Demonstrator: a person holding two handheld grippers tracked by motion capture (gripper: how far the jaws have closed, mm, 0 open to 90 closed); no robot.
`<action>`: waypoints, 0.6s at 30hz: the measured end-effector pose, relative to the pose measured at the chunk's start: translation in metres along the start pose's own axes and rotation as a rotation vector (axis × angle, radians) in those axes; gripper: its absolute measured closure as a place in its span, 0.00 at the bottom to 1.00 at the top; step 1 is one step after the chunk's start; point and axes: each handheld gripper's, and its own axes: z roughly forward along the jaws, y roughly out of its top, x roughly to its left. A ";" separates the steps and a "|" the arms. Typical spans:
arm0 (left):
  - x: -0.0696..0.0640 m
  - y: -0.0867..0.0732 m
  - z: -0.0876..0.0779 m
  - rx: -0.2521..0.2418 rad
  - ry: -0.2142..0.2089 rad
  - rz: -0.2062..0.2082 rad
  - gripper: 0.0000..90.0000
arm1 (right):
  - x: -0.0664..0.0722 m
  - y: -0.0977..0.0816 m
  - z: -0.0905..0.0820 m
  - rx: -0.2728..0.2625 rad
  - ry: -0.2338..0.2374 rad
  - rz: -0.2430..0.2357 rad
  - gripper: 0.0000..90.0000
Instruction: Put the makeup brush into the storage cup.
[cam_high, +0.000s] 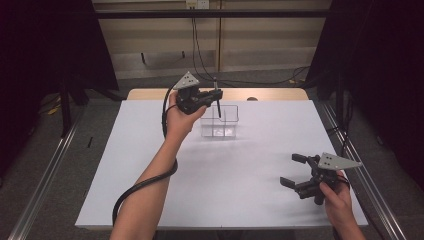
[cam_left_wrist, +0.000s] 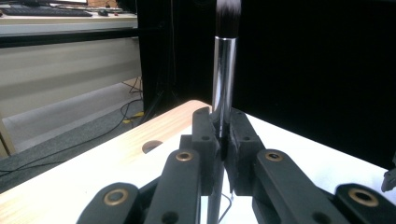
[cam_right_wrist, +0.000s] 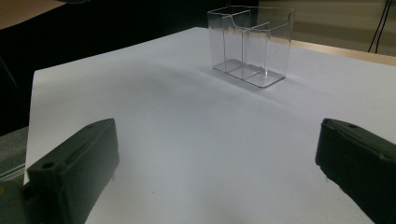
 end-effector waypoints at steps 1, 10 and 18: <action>0.000 0.000 0.000 0.000 0.001 -0.001 0.93 | 0.000 0.000 0.000 0.002 0.002 -0.001 0.00; 0.002 0.002 0.004 -0.005 0.013 -0.004 0.93 | 0.000 0.000 0.000 0.000 0.005 -0.004 0.00; 0.004 0.002 0.008 -0.006 0.029 -0.006 0.93 | 0.000 0.001 -0.001 -0.003 0.006 -0.006 0.00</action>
